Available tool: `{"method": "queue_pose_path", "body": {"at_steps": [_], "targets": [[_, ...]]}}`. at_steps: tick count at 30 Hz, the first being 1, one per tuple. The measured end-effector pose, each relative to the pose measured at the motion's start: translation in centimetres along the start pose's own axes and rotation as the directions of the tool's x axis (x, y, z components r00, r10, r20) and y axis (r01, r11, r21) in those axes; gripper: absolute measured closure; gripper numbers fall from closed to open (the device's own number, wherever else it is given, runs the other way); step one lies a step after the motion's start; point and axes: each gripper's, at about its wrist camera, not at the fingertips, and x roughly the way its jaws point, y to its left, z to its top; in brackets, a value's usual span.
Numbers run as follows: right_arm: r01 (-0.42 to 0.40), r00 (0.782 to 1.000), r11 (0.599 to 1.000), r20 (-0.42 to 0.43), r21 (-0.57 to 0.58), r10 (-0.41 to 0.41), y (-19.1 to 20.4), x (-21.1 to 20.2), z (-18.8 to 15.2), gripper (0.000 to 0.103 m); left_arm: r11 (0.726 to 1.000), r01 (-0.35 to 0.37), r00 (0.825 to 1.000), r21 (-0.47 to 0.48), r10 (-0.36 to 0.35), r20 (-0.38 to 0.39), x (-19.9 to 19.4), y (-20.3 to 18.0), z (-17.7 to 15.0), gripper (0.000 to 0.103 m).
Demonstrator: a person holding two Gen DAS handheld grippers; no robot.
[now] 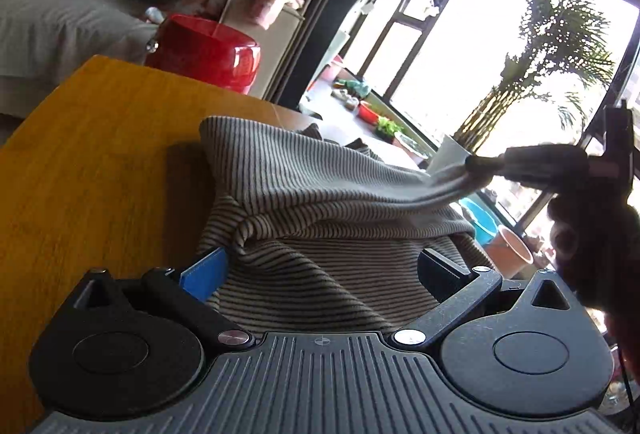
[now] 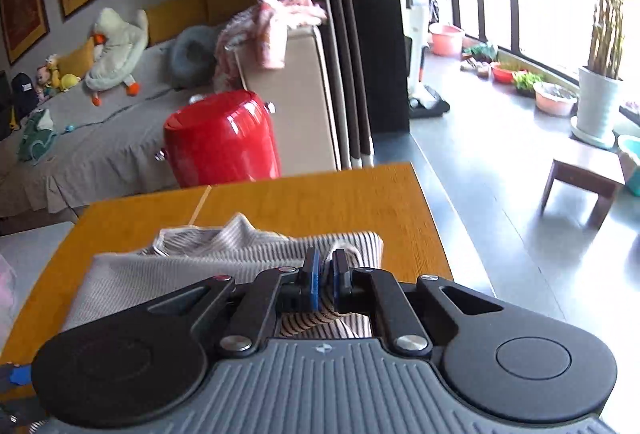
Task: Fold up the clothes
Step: 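Grasp the other sleeve with the right tool and fold it over the body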
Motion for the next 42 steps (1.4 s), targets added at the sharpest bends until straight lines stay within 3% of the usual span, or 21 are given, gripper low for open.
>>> {"method": "queue_pose_path", "body": {"at_steps": [4,8,12,14,18,19,20,21,22,24,27,29,33,35,39,42], "targets": [[0.028,0.999,1.000,0.021,-0.012,-0.027,-0.7,0.5,-2.8,0.092,1.000,-0.010,1.000,-0.013,0.010,0.001,-0.4,0.4,0.1,0.000],[0.059,0.998,0.996,0.038,-0.066,-0.057,-0.3,0.2,-2.7,0.077,0.997,-0.056,0.998,0.051,0.055,0.027,-0.8,-0.8,1.5,0.000],[0.012,0.995,1.000,0.095,0.002,-0.012,-0.7,-1.1,-1.6,0.076,0.993,-0.049,0.998,0.105,0.044,0.046,0.3,-3.1,3.0,0.000],[-0.038,0.992,0.999,0.124,0.037,0.033,-0.9,-1.5,-0.8,0.071,0.987,-0.048,0.997,0.150,0.040,0.061,1.6,-4.3,3.3,0.000],[-0.084,0.994,0.996,0.074,0.035,0.081,-0.4,0.4,-0.1,0.060,0.979,-0.070,0.996,0.194,0.057,0.068,5.4,-5.1,2.4,0.000],[-0.093,0.995,0.995,0.048,0.022,0.092,0.0,1.1,-0.2,0.060,0.979,-0.081,0.996,0.187,0.072,0.058,6.1,-4.8,2.1,0.000],[-0.102,0.995,0.995,0.022,0.009,0.102,0.3,1.8,-0.2,0.068,0.983,-0.081,0.996,0.167,0.073,0.051,6.3,-4.4,2.1,0.000],[-0.111,0.994,0.994,-0.004,-0.004,0.111,0.6,2.5,-0.2,0.093,0.987,-0.071,0.997,0.143,0.065,0.048,6.3,-4.0,2.2,0.000],[-0.134,0.991,0.991,0.005,-0.018,0.134,1.0,2.4,-0.2,0.094,0.987,-0.079,0.996,0.137,0.071,0.060,6.1,-3.7,2.2,0.000],[-0.192,0.975,0.981,0.108,-0.021,0.193,1.5,0.4,0.7,0.094,0.985,-0.108,0.991,0.134,0.097,0.087,5.6,-3.1,2.4,0.000],[-0.209,0.948,0.978,0.239,-0.021,0.208,1.3,-2.3,2.3,0.099,0.989,-0.122,0.990,0.086,0.114,0.082,5.3,-2.0,2.7,0.000],[-0.172,0.962,0.985,0.213,-0.006,0.169,0.3,-1.5,2.1,0.099,0.990,-0.127,0.989,0.069,0.121,0.080,5.2,-1.6,2.8,0.000],[-0.082,0.997,0.995,0.018,0.061,0.081,-1.9,2.5,-1.4,0.098,0.983,-0.139,0.988,0.118,0.128,0.089,4.9,-2.4,2.4,0.000],[-0.082,0.996,0.994,0.029,0.071,0.080,-2.4,2.3,-2.6,0.099,0.983,-0.147,0.987,0.114,0.138,0.080,5.0,-2.3,2.4,0.000],[-0.008,0.997,1.000,0.075,0.001,0.008,-1.3,0.0,-2.4,0.087,0.982,-0.170,0.985,0.076,0.167,0.053,5.3,-1.7,2.8,0.000],[-0.034,0.990,0.999,0.135,-0.021,0.037,-0.4,-2.8,-2.3,0.081,0.983,-0.179,0.983,0.046,0.178,0.035,5.6,-1.1,3.0,0.000]]}}
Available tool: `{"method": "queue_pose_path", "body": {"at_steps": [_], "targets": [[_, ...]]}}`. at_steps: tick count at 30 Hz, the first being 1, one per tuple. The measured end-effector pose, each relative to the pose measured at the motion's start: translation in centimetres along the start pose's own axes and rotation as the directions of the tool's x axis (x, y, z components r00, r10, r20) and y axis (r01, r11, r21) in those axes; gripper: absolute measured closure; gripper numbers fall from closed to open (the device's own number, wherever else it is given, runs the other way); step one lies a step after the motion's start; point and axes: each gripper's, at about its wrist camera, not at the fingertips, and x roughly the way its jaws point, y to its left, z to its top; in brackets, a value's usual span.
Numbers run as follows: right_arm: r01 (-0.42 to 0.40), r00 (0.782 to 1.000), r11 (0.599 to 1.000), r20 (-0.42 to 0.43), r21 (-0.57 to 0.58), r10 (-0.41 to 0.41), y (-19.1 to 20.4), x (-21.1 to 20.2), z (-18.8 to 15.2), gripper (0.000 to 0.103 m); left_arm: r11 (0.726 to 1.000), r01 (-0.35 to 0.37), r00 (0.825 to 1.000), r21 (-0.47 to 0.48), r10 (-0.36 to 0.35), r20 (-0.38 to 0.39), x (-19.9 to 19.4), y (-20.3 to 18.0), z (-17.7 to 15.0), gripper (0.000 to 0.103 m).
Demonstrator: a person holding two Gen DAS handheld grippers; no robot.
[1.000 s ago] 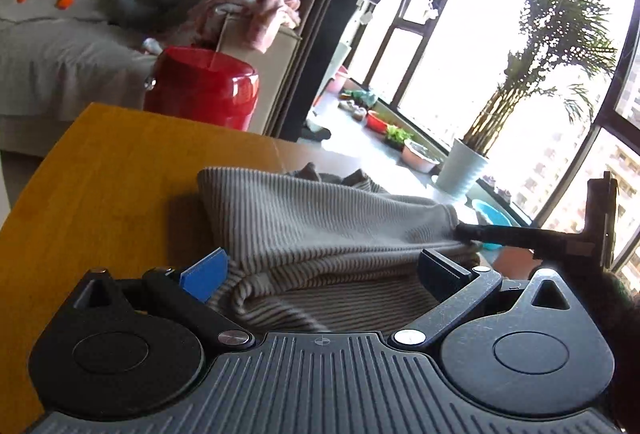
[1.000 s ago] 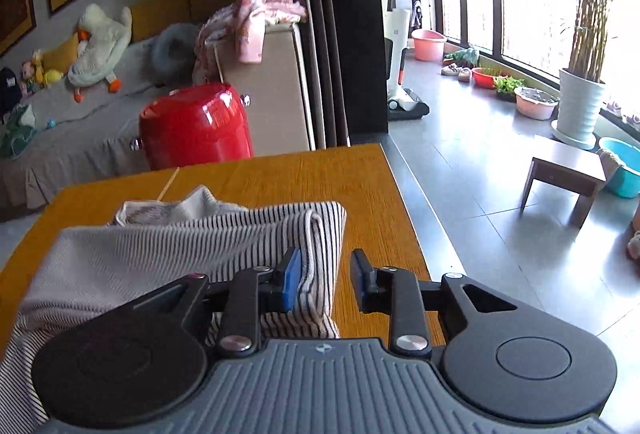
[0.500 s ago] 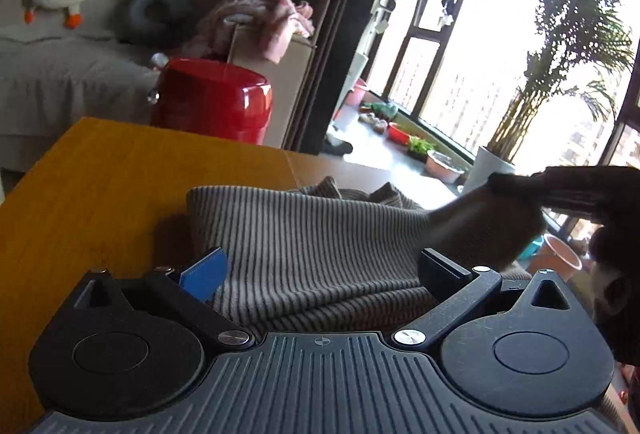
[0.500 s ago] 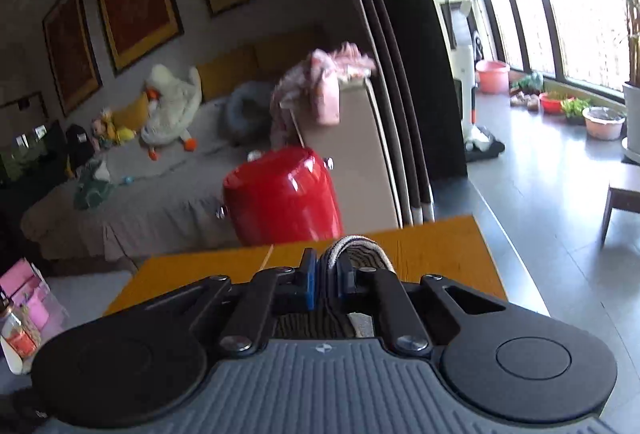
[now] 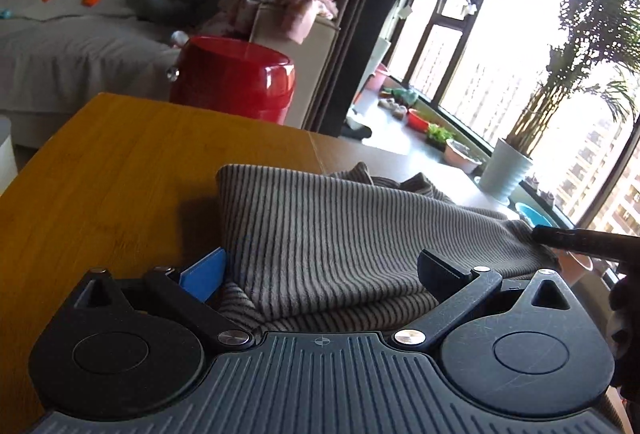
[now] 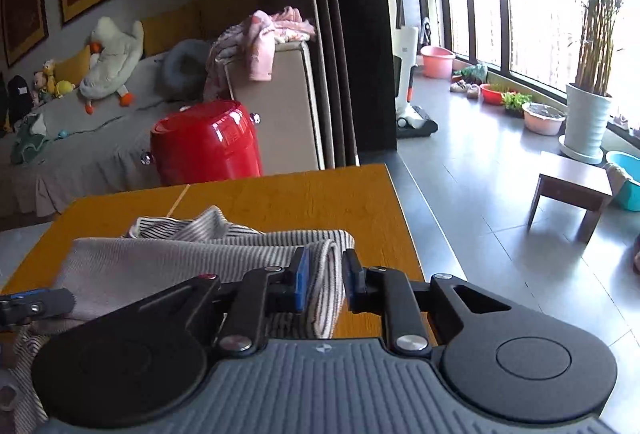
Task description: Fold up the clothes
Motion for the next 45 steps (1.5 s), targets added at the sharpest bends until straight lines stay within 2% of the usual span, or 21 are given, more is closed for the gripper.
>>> {"method": "queue_pose_path", "body": {"at_steps": [2,4,6,9,15,17,19,22,24,26,28,32,36,42,45], "targets": [[-0.083,0.997,0.995,0.016,0.050,0.082,0.1,-1.2,-0.1,0.074,1.000,-0.002,1.000,-0.002,0.002,-0.007,0.1,0.0,0.1,0.000],[-0.135,0.991,0.987,-0.015,0.088,0.136,0.2,-0.9,-0.8,0.069,1.000,-0.006,1.000,0.006,0.006,-0.009,0.1,-0.1,0.1,0.000],[-0.129,0.989,0.987,-0.062,0.096,0.135,0.5,0.3,-2.1,0.069,1.000,-0.007,1.000,0.006,0.007,-0.009,0.0,-0.1,-0.1,0.000],[-0.125,0.990,0.990,-0.062,0.059,0.129,1.5,1.8,-3.6,0.069,1.000,-0.009,1.000,0.006,0.009,-0.016,0.0,0.1,0.0,0.000],[-0.182,0.981,0.983,-0.061,0.020,0.183,2.8,3.5,-3.1,0.068,0.998,-0.054,0.998,-0.013,0.054,-0.020,-0.3,1.4,0.3,0.000],[-0.200,0.978,0.980,-0.064,0.021,0.201,2.9,3.9,-2.9,0.068,0.996,-0.077,0.997,0.034,0.077,0.006,-0.9,0.9,0.4,0.000],[-0.212,0.975,0.977,-0.064,0.024,0.213,2.8,3.8,-3.0,0.065,0.986,-0.090,0.995,0.139,0.082,0.066,-1.9,-0.7,0.3,0.000],[-0.215,0.974,0.976,-0.060,0.029,0.217,2.7,3.6,-3.1,0.065,0.972,-0.043,0.995,0.233,0.021,0.095,-2.4,-2.7,0.5,0.000],[-0.204,0.977,0.979,-0.057,0.018,0.205,2.9,3.4,-3.3,0.065,0.979,0.025,0.998,0.204,-0.035,0.046,-1.5,-2.8,0.7,0.002],[-0.190,0.981,0.982,-0.053,-0.002,0.189,3.3,3.1,-3.4,0.065,0.986,0.050,0.999,0.159,-0.051,-0.003,-0.1,-2.4,0.4,0.009],[-0.181,0.982,0.983,-0.052,-0.014,0.180,3.5,3.0,-3.5,0.065,0.990,0.059,0.998,0.128,-0.058,-0.013,0.5,-1.7,0.2,0.013],[-0.186,0.981,0.983,-0.058,-0.005,0.185,3.4,3.1,-3.4,0.064,0.991,0.084,0.996,0.100,-0.082,-0.023,0.7,-1.0,0.2,0.008],[-0.176,0.983,0.984,-0.059,-0.017,0.175,3.6,3.1,-3.5,0.064,0.990,0.072,0.997,0.124,-0.069,-0.023,0.7,-1.3,0.0,0.005],[-0.165,0.984,0.986,-0.069,-0.028,0.163,4.1,2.2,-2.4,0.065,0.990,0.081,0.997,0.117,-0.079,-0.021,0.7,-1.1,0.1,0.005],[-0.196,0.980,0.981,-0.042,-0.001,0.196,4.3,0.9,-1.4,0.065,0.990,0.087,0.996,0.112,-0.085,-0.020,0.7,-1.0,0.1,0.004]]}}
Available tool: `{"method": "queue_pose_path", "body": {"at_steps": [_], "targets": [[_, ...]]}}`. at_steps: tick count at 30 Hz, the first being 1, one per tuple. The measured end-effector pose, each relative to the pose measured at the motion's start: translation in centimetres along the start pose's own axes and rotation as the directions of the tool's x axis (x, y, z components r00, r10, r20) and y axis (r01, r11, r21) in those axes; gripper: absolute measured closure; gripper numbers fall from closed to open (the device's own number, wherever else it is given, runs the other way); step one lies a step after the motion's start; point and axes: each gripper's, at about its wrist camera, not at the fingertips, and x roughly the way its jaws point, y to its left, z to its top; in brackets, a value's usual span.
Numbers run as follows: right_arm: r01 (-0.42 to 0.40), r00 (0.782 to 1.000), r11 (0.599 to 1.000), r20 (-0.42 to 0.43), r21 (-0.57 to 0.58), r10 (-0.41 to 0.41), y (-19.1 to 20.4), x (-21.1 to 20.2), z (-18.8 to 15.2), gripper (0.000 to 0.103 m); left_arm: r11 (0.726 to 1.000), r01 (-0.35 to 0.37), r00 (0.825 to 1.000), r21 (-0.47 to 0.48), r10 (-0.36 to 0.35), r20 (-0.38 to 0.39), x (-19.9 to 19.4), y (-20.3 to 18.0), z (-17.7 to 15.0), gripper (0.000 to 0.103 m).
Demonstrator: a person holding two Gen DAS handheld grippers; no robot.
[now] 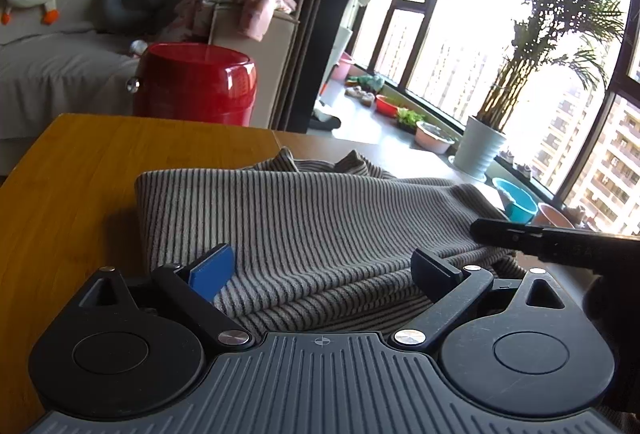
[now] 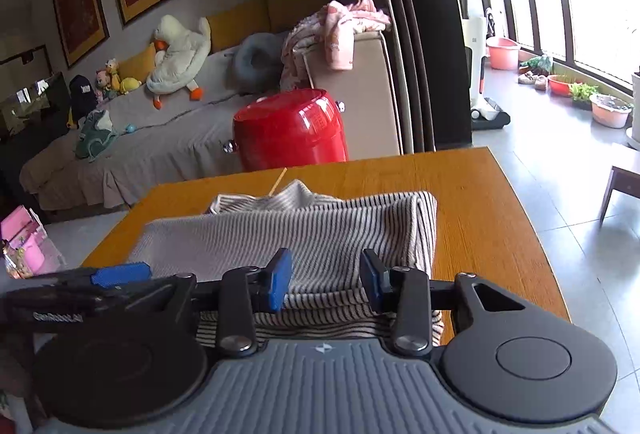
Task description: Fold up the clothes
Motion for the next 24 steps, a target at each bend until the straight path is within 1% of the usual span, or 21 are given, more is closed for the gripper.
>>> {"method": "queue_pose_path", "body": {"at_steps": [1,3,4,5,9,18,24], "targets": [[-0.004,1.000,1.000,-0.011,0.009,0.005,0.0,0.1,0.0,0.065,1.000,0.002,1.000,-0.002,-0.002,0.000,0.0,0.0,0.0,0.004],[0.026,0.998,1.000,-0.063,0.015,-0.025,-0.3,1.4,-0.9,0.064,1.000,0.007,1.000,-0.005,-0.007,0.001,0.0,0.1,0.0,0.003],[0.032,0.997,0.999,-0.064,0.012,-0.031,-0.5,1.9,-1.7,0.064,1.000,0.009,1.000,-0.006,-0.009,0.001,0.0,0.1,0.0,0.003],[0.032,0.998,0.999,-0.047,0.002,-0.032,-0.4,2.0,-2.2,0.064,1.000,0.010,1.000,-0.006,-0.010,0.002,0.0,0.1,0.0,0.003],[0.047,0.998,0.998,-0.033,-0.029,-0.048,0.2,1.9,-2.4,0.061,1.000,0.012,1.000,-0.005,-0.012,0.002,0.0,0.0,0.0,0.001],[0.044,0.999,0.998,-0.025,-0.046,-0.045,0.4,1.7,-2.6,0.054,1.000,0.019,1.000,-0.007,-0.019,0.002,0.1,0.1,0.0,0.000],[0.041,0.999,0.998,-0.026,-0.054,-0.042,0.6,1.7,-2.6,0.051,1.000,0.020,1.000,-0.007,-0.020,0.004,0.1,0.2,0.0,0.000]]}}
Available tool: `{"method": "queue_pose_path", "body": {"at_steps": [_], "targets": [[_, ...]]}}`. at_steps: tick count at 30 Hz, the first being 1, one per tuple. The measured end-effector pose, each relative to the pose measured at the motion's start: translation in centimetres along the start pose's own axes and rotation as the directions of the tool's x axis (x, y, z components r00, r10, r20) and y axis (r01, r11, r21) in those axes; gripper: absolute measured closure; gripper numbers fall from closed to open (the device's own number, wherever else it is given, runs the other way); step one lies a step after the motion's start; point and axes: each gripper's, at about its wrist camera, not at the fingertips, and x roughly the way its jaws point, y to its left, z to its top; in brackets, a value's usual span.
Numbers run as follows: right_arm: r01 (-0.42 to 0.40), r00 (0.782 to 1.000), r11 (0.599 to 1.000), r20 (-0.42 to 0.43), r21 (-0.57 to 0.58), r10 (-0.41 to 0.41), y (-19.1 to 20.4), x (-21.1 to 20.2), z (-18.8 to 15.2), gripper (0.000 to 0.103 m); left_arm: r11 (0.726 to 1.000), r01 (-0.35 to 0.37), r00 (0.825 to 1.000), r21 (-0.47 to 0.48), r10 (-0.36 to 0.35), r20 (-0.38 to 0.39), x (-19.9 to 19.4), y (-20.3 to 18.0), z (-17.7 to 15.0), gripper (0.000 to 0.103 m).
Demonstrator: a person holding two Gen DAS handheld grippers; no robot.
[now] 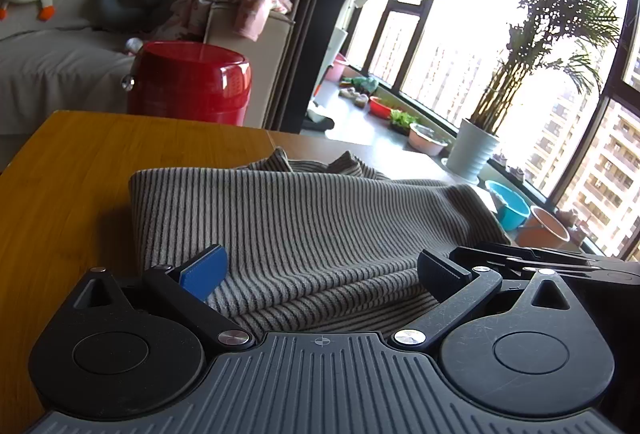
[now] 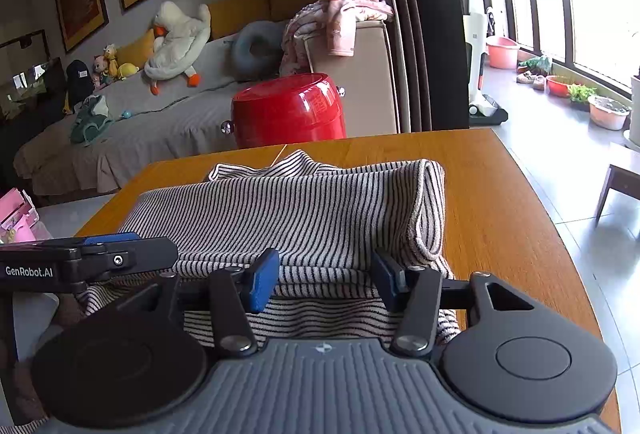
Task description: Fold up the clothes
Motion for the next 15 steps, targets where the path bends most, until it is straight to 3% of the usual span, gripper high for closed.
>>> {"method": "queue_pose_path", "body": {"at_steps": [9,12,15], "targets": [[-0.018,1.000,1.000,0.005,0.013,0.018,-0.3,0.1,0.0,0.048,0.999,-0.005,0.999,-0.036,0.007,0.034,-1.4,0.7,0.6,0.000],[-0.039,0.999,0.999,0.007,0.035,0.039,-0.7,0.1,0.0,0.047,0.994,-0.055,0.990,-0.094,0.066,0.123,-3.3,2.5,2.4,0.000],[-0.052,0.999,0.998,0.007,0.040,0.052,-0.8,0.2,0.0,0.044,0.977,-0.108,0.987,-0.182,0.128,0.099,-3.0,5.5,3.2,0.000]]}}
